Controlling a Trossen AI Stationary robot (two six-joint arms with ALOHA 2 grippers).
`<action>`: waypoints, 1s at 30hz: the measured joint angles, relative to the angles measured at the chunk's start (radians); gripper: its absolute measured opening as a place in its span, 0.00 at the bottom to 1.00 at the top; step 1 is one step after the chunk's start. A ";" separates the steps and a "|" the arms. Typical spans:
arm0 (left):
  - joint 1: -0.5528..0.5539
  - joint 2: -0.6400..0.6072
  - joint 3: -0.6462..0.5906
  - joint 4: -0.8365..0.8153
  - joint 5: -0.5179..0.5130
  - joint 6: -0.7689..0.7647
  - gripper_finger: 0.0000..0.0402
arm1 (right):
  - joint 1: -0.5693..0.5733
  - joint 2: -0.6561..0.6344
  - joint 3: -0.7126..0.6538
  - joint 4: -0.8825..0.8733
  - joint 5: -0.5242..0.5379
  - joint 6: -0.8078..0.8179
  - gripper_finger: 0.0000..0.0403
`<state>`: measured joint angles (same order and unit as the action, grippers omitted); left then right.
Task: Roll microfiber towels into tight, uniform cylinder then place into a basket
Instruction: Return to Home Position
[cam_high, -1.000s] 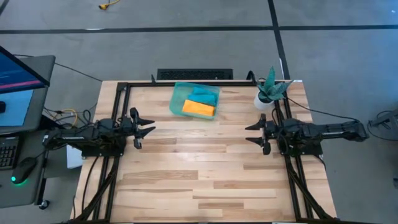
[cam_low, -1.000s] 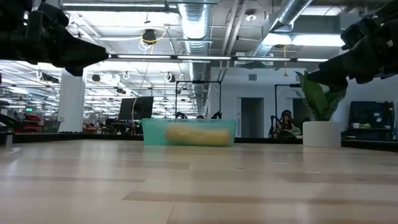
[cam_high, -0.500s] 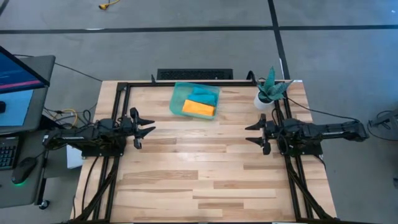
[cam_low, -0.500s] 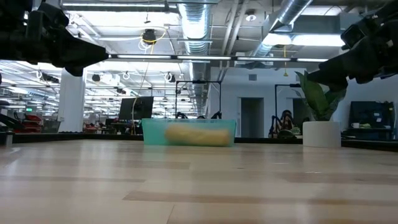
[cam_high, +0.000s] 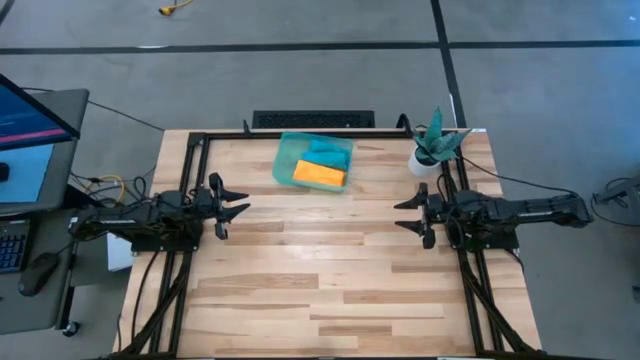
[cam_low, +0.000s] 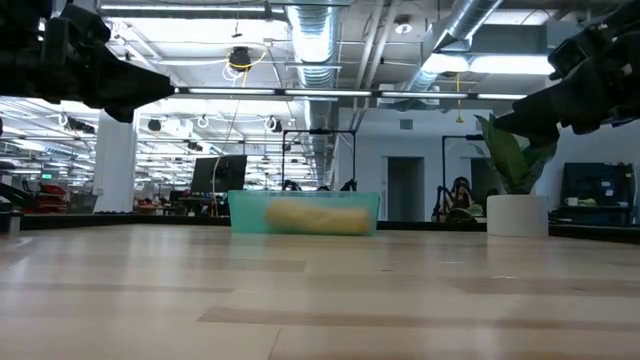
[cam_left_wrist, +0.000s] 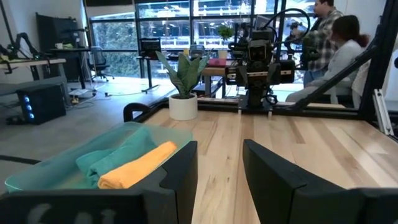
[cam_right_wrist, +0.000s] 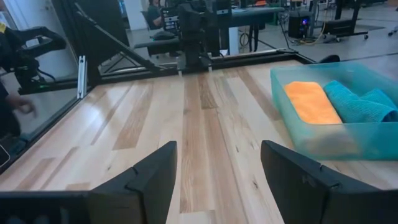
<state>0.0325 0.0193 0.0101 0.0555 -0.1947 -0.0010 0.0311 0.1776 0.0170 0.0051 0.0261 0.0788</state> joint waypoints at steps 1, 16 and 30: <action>0.000 0.000 0.000 0.000 0.000 -0.005 0.29 | 0.000 0.000 0.000 0.000 0.000 0.000 0.63; 0.000 0.000 0.000 0.000 0.000 -0.003 0.29 | 0.000 0.000 0.000 0.000 0.000 0.000 0.63; 0.000 0.000 -0.001 -0.001 0.000 -0.002 0.29 | 0.000 0.000 0.000 0.000 0.000 0.000 0.63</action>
<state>0.0324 0.0194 0.0093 0.0547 -0.1947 -0.0034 0.0311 0.1776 0.0174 0.0048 0.0258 0.0792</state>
